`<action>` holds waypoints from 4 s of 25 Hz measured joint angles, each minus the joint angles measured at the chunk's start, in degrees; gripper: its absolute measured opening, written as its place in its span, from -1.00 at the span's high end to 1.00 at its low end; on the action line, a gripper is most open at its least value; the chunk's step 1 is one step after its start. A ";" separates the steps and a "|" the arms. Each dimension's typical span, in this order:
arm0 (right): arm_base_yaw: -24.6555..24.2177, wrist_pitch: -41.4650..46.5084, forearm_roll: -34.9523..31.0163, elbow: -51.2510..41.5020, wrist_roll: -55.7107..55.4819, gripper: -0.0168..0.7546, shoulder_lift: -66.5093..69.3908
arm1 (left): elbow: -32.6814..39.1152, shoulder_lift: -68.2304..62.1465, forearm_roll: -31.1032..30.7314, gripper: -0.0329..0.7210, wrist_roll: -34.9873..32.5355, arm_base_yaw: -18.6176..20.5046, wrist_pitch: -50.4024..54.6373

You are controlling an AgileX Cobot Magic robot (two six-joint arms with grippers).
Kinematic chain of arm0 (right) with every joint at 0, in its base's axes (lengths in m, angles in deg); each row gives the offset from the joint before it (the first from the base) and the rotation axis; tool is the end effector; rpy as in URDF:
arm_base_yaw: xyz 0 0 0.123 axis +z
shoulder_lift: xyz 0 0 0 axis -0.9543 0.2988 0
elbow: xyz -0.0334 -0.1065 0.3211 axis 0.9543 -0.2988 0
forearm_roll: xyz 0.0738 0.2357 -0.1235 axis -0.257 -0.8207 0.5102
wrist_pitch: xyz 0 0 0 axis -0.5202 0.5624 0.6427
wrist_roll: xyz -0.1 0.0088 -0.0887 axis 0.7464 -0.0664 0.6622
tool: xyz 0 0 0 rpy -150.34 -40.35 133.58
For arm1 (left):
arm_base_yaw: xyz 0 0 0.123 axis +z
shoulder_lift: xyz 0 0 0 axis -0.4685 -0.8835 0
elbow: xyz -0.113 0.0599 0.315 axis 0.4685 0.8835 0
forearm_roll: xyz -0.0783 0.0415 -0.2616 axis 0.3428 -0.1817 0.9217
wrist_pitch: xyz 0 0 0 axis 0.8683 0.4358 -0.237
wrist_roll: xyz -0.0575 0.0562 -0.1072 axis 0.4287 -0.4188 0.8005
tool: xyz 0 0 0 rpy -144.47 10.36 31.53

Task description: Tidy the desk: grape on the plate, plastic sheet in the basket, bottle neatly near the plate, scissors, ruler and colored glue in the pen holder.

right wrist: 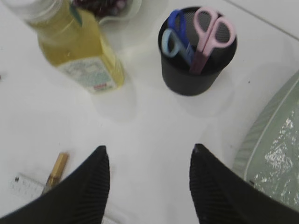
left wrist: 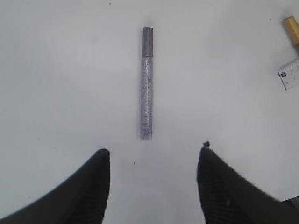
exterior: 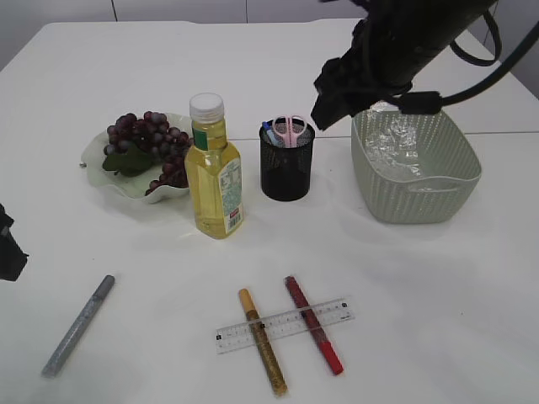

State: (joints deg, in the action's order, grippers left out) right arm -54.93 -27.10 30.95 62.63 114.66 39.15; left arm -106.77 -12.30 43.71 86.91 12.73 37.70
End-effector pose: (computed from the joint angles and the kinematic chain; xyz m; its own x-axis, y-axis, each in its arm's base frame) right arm 0.4310 0.1703 0.3181 -0.6735 -0.4667 -0.5733 -0.6008 0.7974 0.0567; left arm 0.2392 -0.0769 0.2631 -0.9437 0.1427 -0.2983 0.1839 0.9762 -0.1146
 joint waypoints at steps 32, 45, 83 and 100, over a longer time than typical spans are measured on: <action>26.35 4.32 6.52 -5.17 29.45 -0.09 12.92 | 0.00 0.00 -0.31 -0.24 0.00 0.00 -1.62; 27.61 1.51 9.87 -5.17 29.09 -0.11 17.46 | 0.00 0.00 -0.35 -0.24 0.00 0.00 -2.78; 27.61 0.60 11.10 -5.17 28.27 0.26 21.35 | 0.00 0.00 -0.44 -0.24 0.00 0.00 -4.11; 24.65 0.05 6.92 -5.17 28.64 0.26 6.61 | 0.00 0.00 -0.44 -0.24 0.00 0.00 -4.11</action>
State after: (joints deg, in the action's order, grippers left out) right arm -30.29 -27.04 37.87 57.46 143.30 45.76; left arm -106.77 -12.30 43.26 86.91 12.73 33.59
